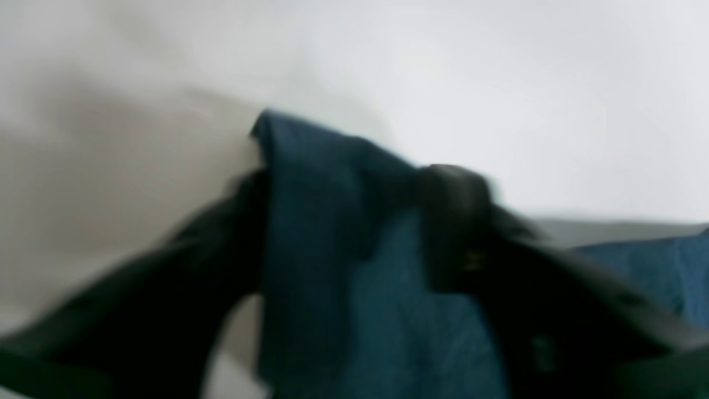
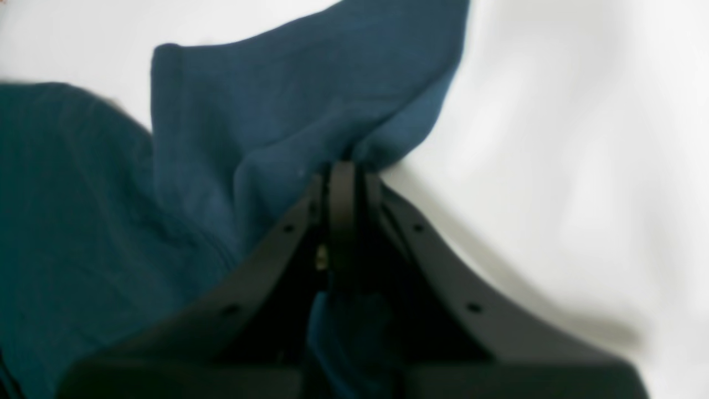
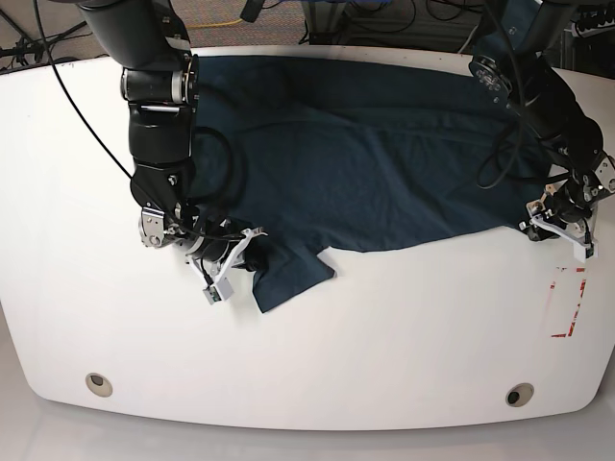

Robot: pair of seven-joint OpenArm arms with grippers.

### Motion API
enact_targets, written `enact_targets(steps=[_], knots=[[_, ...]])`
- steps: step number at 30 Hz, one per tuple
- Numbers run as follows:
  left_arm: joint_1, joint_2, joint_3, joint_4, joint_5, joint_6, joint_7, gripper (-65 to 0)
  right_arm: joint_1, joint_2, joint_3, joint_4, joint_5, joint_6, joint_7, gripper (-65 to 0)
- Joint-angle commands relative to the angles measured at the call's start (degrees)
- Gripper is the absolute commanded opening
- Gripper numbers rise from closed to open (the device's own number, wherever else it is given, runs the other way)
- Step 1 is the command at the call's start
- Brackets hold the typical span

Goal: Fold the T-shirt properly
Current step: 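Lift the side edges with both grippers and fold them toward the shirt's middle, then drag the folded edge with both grippers toward the robot base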

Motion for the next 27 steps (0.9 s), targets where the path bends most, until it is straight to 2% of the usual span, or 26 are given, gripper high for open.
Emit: enact_targets(steps=[1,4,8,13,19,27], knots=[[-1.3,-1.1,0.0,0.9,-0.6,-0.2,-1.1,-47.8,1.1,0.3,0.0,2.1,-0.6,-0.1,-2.0,-65.0],[-1.6,-1.1,0.1,1.2,-0.6,-0.2,-1.1,-65.0,0.8,0.3,0.0,5.2,-0.6,-0.1,-4.0,-65.0],[-1.7,-1.1,0.1,1.4,-0.6,-1.9,-1.1,-65.0,0.0,0.3,0.0,9.3,-0.6,-0.1,-6.4,-65.0],[-1.5,-1.1,0.1,4.4,-0.6,-8.2,-1.1,-65.0,-0.7,1.1,0.1,15.9,-0.6,-0.1,-9.1,-65.0],[-1.1,-1.1,0.1,6.4,-0.6,-8.4,-1.1,-65.0,-1.6,2.3,0.5,25.3,-0.5,-0.1,-15.4,-65.0],[-1.1,-1.3,-0.4,6.5,-0.7,-8.4,-1.1,-65.0,-7.3,4.7,0.6,42.1,0.1,-0.1,-23.6,-65.0]])
